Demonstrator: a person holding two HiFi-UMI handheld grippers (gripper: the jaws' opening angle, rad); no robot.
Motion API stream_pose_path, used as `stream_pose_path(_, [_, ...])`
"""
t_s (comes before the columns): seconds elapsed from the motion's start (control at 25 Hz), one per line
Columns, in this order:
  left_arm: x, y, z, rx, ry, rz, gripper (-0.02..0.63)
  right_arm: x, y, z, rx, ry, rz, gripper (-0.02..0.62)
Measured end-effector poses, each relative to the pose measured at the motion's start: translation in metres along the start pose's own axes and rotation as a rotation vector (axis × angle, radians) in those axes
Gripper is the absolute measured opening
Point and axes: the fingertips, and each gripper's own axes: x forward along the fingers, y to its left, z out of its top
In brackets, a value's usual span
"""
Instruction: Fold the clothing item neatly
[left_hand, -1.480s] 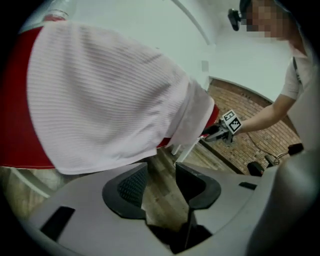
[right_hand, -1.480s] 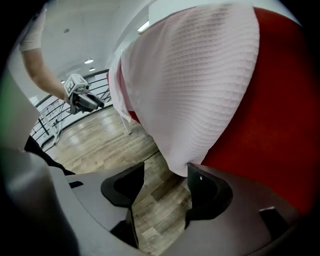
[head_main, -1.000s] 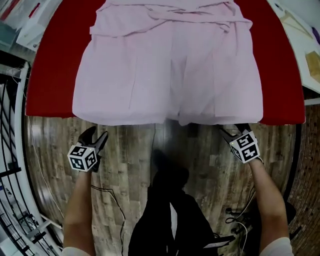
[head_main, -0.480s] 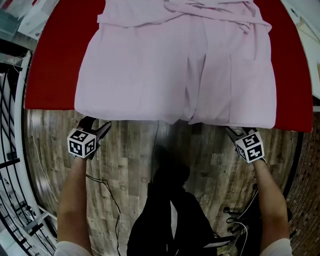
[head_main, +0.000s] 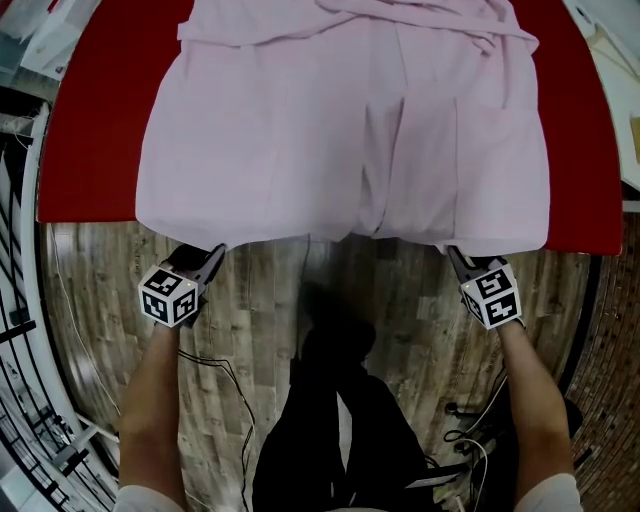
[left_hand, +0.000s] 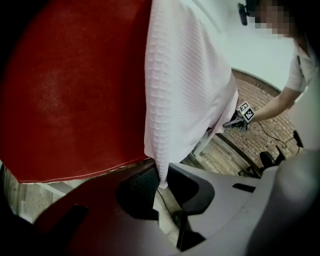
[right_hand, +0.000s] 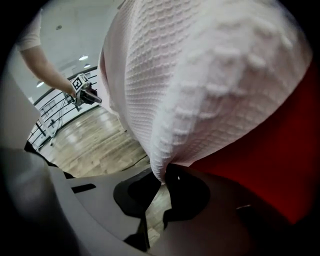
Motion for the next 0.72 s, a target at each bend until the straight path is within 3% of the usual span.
stream_pose_path(0.2, [-0.004, -0.020, -0.003, -0.016, -0.023, -0.040, 0.022, -0.003, 0.013, -0.006, 0.008, -0.004, 0.017, 0.034])
stream_pose_path(0.48, [-0.026, -0.049, 0.007, -0.113, -0.071, -0.147, 0.012, -0.010, 0.035, 0.002, 0.019, -0.021, 0.033, 0.029])
stream_pose_path(0.72, [-0.029, -0.054, 0.005, -0.111, -0.075, -0.130, 0.012, -0.001, 0.035, -0.001, 0.071, -0.074, 0.072, 0.032])
